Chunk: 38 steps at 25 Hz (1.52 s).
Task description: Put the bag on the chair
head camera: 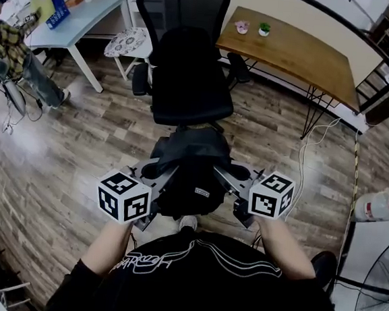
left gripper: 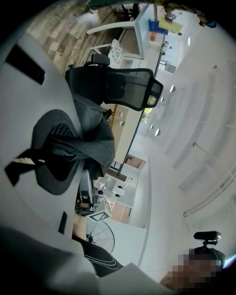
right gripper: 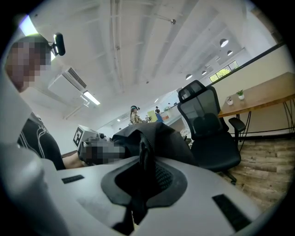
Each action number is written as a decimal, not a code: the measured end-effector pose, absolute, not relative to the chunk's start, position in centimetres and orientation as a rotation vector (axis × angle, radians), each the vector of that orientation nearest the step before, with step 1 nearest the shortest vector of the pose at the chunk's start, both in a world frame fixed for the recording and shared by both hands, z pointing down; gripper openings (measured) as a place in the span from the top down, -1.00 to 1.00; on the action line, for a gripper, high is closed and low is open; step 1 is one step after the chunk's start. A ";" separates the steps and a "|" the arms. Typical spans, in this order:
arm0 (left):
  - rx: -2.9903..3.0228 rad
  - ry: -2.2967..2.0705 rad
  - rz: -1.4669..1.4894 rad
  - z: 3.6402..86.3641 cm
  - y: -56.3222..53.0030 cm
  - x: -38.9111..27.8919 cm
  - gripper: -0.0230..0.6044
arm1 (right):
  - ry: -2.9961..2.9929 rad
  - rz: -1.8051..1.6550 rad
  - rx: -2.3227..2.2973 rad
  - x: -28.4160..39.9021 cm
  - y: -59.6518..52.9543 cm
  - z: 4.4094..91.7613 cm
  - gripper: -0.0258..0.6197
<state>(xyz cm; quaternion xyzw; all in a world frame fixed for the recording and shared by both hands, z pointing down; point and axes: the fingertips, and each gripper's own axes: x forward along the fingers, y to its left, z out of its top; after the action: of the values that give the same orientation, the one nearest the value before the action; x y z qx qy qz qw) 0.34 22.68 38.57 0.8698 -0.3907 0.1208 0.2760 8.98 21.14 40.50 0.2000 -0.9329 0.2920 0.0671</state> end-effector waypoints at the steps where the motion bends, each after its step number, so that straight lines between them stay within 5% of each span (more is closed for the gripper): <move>1: 2.336 -1.050 0.324 38.7 22.1 -0.2 0.82 | -2.810 0.885 0.602 8.4 20.6 40.7 0.90; 22: 2.309 -1.058 0.336 39.5 14.3 -3.1 0.82 | -2.792 0.939 0.545 5.5 12.2 41.6 0.90; 38: 2.174 -1.196 0.288 41.0 -2.9 -2.4 0.82 | -2.773 0.941 0.342 5.9 -6.1 43.0 0.90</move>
<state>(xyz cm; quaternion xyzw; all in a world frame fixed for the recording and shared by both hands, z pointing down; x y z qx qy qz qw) -2.40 -2.88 41.00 0.8256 -0.4541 0.1095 0.3165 5.87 -6.09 43.01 0.1153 -0.9362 0.3177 0.0965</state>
